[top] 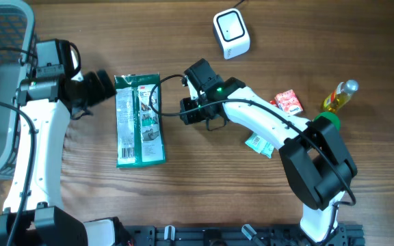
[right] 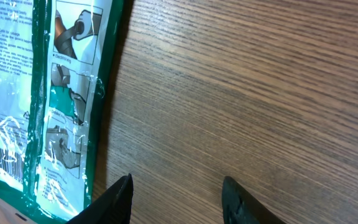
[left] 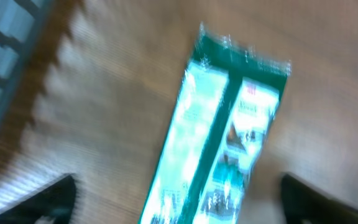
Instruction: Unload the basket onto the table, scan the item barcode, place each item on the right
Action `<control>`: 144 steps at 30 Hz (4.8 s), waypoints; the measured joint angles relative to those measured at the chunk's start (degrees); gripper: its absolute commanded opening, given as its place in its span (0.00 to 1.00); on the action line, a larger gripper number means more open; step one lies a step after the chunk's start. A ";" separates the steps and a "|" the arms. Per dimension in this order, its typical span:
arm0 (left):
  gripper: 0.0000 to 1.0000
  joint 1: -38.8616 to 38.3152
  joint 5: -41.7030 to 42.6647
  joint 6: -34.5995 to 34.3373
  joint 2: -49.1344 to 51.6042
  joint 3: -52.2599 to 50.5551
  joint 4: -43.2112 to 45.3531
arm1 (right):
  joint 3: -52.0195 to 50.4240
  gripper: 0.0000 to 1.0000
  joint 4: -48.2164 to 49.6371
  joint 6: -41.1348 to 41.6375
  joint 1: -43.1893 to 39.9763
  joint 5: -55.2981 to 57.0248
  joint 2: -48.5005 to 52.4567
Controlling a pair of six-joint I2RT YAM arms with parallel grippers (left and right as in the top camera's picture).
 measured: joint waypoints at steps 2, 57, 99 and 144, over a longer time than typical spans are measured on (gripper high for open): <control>0.24 0.00 1.44 2.25 0.11 -0.35 -1.46 | 0.00 0.46 0.00 0.00 0.00 0.02 0.00; 0.08 -16.90 4.68 2.16 17.38 -16.26 21.92 | -13.29 0.50 9.88 5.44 -8.35 -18.14 -0.09; 0.06 -17.40 4.87 2.16 17.59 -16.00 22.40 | -25.20 0.18 48.43 24.48 3.41 -13.75 -0.33; 1.00 -4.72 1.81 2.56 11.02 -15.58 29.66 | 15.93 0.04 -6.10 -78.58 -4.79 22.12 -15.37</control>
